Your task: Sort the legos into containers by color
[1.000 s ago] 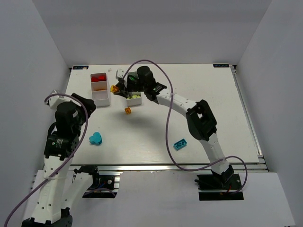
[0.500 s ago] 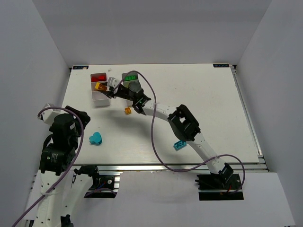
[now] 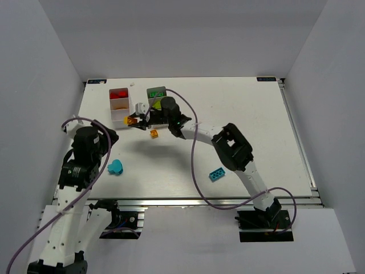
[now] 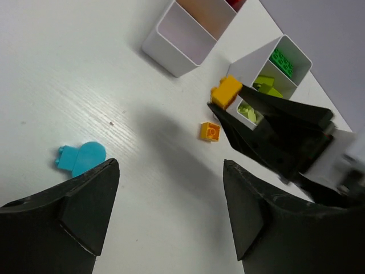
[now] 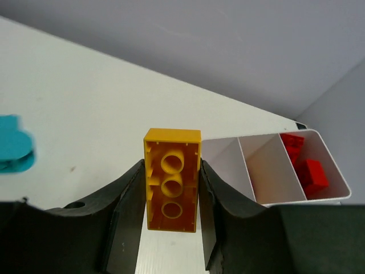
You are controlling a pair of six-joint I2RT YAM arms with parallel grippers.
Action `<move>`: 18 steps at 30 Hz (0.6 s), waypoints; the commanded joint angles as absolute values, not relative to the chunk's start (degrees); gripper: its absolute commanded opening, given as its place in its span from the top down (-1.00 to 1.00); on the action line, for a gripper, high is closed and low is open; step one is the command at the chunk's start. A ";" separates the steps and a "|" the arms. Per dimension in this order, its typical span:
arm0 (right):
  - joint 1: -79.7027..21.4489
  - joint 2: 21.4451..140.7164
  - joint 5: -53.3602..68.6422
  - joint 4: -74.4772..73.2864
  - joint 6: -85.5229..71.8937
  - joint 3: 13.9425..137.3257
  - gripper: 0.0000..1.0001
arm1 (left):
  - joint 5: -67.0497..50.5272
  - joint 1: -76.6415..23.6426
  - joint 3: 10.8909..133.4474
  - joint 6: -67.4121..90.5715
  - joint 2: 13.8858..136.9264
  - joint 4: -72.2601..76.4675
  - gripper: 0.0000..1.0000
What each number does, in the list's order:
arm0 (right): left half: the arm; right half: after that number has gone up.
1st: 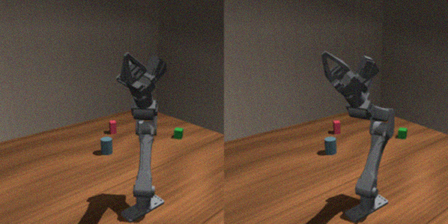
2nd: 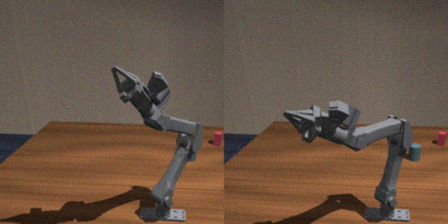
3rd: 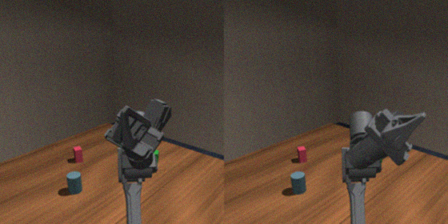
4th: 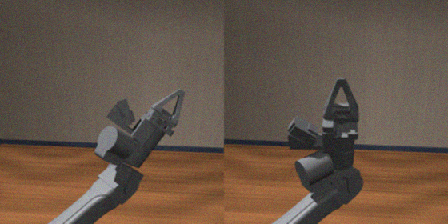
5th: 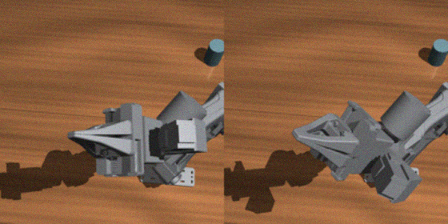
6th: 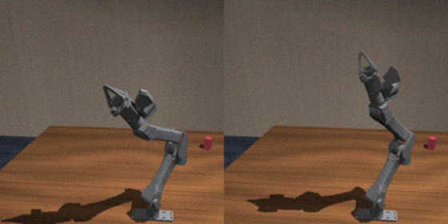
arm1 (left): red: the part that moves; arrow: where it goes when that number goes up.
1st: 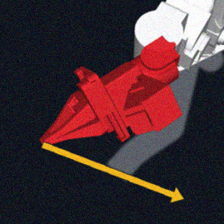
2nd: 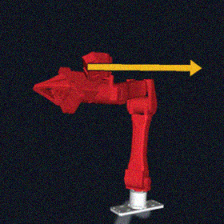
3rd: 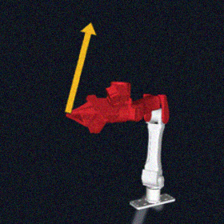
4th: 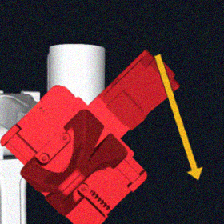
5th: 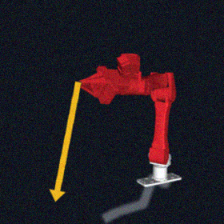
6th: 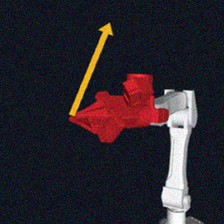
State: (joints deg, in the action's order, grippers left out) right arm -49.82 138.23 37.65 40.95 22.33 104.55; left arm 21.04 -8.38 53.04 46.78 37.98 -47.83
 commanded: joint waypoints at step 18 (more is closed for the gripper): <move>-46.06 111.71 56.25 -1.84 42.80 96.33 1.00 | -22.05 -8.26 52.74 39.19 50.19 -17.06 -0.53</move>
